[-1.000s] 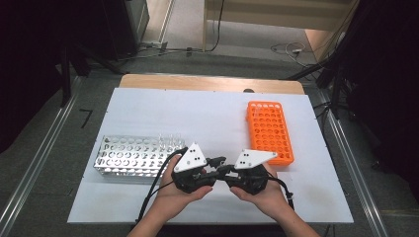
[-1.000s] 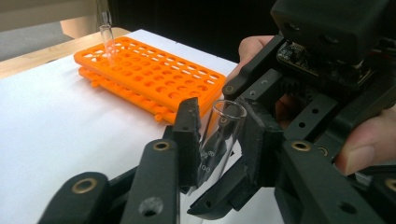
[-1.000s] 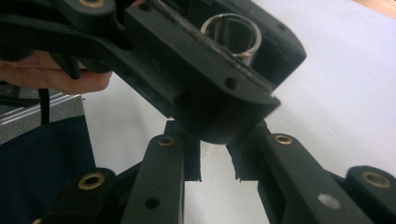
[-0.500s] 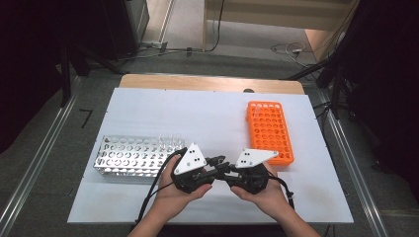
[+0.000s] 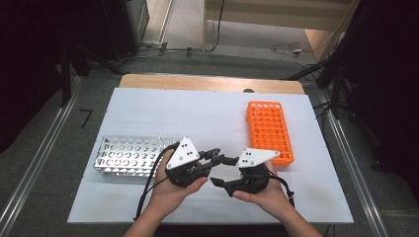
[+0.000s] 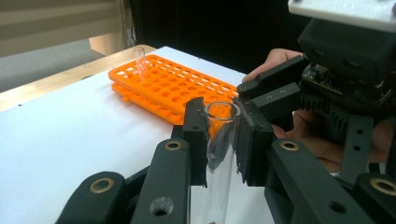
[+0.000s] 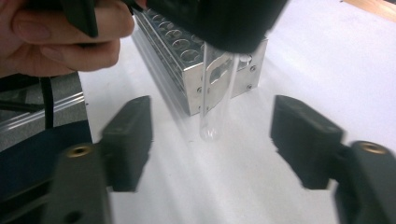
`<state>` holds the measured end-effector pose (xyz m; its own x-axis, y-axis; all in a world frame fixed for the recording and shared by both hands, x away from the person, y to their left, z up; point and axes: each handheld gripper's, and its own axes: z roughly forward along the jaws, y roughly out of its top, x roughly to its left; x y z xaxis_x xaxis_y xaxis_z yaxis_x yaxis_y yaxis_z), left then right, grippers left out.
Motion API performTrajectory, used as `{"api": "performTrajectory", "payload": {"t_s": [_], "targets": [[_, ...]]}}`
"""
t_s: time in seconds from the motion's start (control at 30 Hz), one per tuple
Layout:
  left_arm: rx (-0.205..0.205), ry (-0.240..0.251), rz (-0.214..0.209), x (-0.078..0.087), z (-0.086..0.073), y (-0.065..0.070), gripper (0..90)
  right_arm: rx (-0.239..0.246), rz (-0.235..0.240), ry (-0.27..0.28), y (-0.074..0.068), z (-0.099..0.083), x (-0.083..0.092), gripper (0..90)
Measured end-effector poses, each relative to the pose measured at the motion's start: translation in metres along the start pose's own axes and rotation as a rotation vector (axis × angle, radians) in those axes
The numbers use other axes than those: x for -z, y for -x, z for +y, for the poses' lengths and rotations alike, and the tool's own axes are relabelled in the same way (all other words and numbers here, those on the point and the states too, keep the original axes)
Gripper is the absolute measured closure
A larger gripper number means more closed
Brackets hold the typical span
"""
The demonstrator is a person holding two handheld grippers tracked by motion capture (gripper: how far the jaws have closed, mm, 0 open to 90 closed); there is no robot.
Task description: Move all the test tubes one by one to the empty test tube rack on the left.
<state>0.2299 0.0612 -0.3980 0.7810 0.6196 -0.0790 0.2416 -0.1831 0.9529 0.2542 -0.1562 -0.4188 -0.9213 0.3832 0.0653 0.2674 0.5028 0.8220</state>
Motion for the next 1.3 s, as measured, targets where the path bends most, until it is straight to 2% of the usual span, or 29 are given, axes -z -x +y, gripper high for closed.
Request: {"api": "performTrajectory", "payload": {"t_s": [0.2, 0.43, 0.57, 0.67, 1.0, 1.3], "targets": [[-0.001, 0.013, 0.014, 0.005, 0.004, -0.006, 76.1, -0.013, -0.029, 0.006, 0.003, -0.001, 0.002, 8.7], [0.008, 0.035, 0.041, 0.013, 0.009, -0.015, 76.1, -0.039, -0.051, 0.013, 0.012, -0.003, 0.006, 0.2], [0.008, 0.043, 0.064, 0.019, 0.011, -0.021, 76.1, -0.06, -0.039, 0.028, 0.019, -0.006, 0.011, 0.0], [0.011, 0.047, 0.085, 0.025, 0.012, -0.028, 76.1, -0.078, -0.049, 0.037, 0.024, -0.008, 0.015, 0.0], [0.039, 0.085, 0.179, 0.051, 0.017, -0.054, 76.1, -0.089, -0.077, 0.044, 0.034, -0.013, 0.022, 0.0], [0.058, 0.096, 0.255, 0.067, 0.015, -0.074, 76.1, -0.091, -0.094, 0.046, 0.038, -0.015, 0.027, 0.0]]}}
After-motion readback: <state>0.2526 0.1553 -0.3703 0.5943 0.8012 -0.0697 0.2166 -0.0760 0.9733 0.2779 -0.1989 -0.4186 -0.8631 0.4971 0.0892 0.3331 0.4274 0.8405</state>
